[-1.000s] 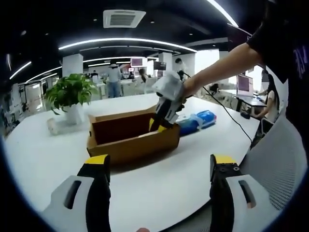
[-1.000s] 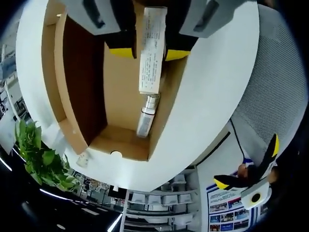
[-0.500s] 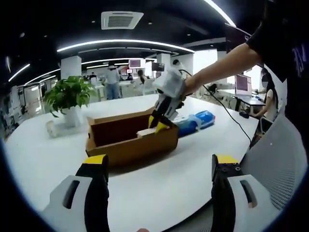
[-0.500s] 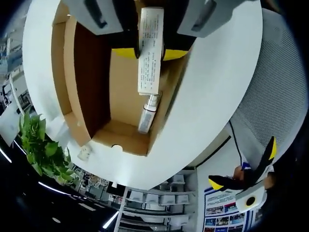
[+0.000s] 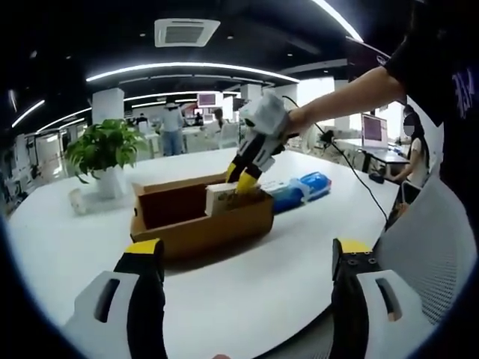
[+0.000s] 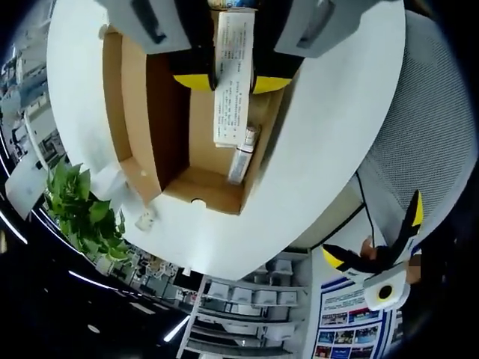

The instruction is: Operate the shoe box by opening the lid, removing the specified soft item, and placing it in the target area until the item is outside and the box remains undamaged.

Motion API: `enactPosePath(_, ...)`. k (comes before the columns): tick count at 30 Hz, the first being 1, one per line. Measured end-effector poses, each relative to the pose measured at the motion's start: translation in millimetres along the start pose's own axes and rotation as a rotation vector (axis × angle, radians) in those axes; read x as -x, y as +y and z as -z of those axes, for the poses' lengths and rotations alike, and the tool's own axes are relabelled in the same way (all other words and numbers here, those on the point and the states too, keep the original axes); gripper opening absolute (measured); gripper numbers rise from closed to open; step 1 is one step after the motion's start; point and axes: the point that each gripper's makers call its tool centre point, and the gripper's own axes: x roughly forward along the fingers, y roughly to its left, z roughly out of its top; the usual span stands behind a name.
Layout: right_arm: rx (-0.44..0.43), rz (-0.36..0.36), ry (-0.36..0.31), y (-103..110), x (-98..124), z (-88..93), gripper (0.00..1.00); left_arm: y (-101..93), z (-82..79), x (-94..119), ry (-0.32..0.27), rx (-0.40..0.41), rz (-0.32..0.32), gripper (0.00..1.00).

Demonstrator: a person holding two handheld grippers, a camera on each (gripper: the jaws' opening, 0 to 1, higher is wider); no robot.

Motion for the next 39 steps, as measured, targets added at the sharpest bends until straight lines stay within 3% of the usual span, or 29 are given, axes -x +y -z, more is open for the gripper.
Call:
enactPosePath(15, 0.032, 0.046, -0.017, -8, 46, -8.0, 0.14, -0.2, -0.9, 0, -0.007, 0.006, 0.006, 0.98)
enactPosePath(28, 0.022, 0.093, -0.006, -23, 83, 10.9, 0.14, -0.4, -0.3, 0, -0.010, 0.025, 0.014, 0.99)
enactPosePath(39, 0.004, 0.134, 0.019, -37, 106, 37.0, 0.14, -1.2, 1.1, 0, -0.001, 0.028, 0.017, 0.99)
